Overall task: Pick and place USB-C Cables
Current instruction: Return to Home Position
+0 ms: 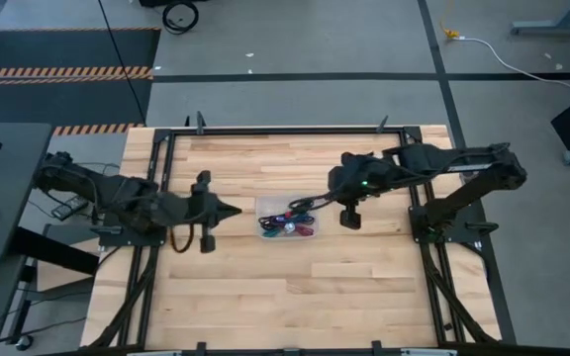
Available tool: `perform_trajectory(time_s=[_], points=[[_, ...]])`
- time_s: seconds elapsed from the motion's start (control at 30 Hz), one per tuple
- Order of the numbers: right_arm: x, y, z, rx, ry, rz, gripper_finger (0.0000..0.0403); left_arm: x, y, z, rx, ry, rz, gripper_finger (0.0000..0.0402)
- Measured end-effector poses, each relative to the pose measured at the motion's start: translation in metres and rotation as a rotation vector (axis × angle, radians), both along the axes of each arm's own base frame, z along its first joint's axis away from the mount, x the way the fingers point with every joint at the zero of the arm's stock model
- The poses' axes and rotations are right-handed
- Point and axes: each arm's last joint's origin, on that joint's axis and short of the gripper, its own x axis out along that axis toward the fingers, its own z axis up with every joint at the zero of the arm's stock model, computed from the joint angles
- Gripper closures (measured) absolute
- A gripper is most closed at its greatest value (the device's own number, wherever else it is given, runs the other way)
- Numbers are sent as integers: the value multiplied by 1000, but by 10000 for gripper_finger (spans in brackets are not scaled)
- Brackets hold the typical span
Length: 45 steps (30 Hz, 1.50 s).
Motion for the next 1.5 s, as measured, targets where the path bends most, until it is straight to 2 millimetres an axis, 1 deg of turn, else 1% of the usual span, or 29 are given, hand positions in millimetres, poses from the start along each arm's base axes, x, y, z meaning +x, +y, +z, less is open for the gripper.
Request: perform_trajectory(time_s=[0.2, 0.3, 0.4, 0.5, 0.6, 0.7, 0.8, 0.87, 0.97, 1.07, 1.17, 1.23, 1.37, 1.5], points=[[-20, 9, 18, 21, -89, 32, 400, -9, -20, 2, 51, -34, 8, 393], [-31, 11, 28, 30, -139, 47, 400, -12, -25, 2, 64, -43, 5, 392], [-42, 13, 36, 37, -185, 61, 400, -18, -25, 6, 55, -62, -15, 393], [-55, 14, 44, 29, -225, 89, 399, -21, -25, 12, 45, -95, -92, 393], [-66, 13, 54, 18, -285, 120, 399, -22, -24, 25, 48, -189, -214, 393], [-75, 11, 62, 16, -346, 131, 399, -19, -17, 33, 63, -245, -295, 393], [-80, 10, 65, 17, -368, 131, 399, -11, -5, 34, 68, -279, -349, 393], [-81, 10, 66, 17, -372, 131, 399, -3, 5, 28, 54, -336, -396, 393], [-81, 10, 66, 19, -372, 129, 399, 6, 26, 15, 33, -382, -446, 393], [-82, 10, 66, 19, -371, 130, 399, 4, 52, 7, -1, -386, -395, 393], [-83, 9, 65, 9, -360, 123, 399, -8, 69, 6, -22, -390, -386, 393], [-87, 8, 65, -5, -350, 103, 399, -25, 74, 9, -26, -389, -386, 393], [-97, 5, 62, -16, -372, 52, 399, -64, 75, 10, -28, -342, -325, 393], [-107, 2, 52, 13, -443, 30, 398, -100, 72, 16, -16, -400, -260, 393]])
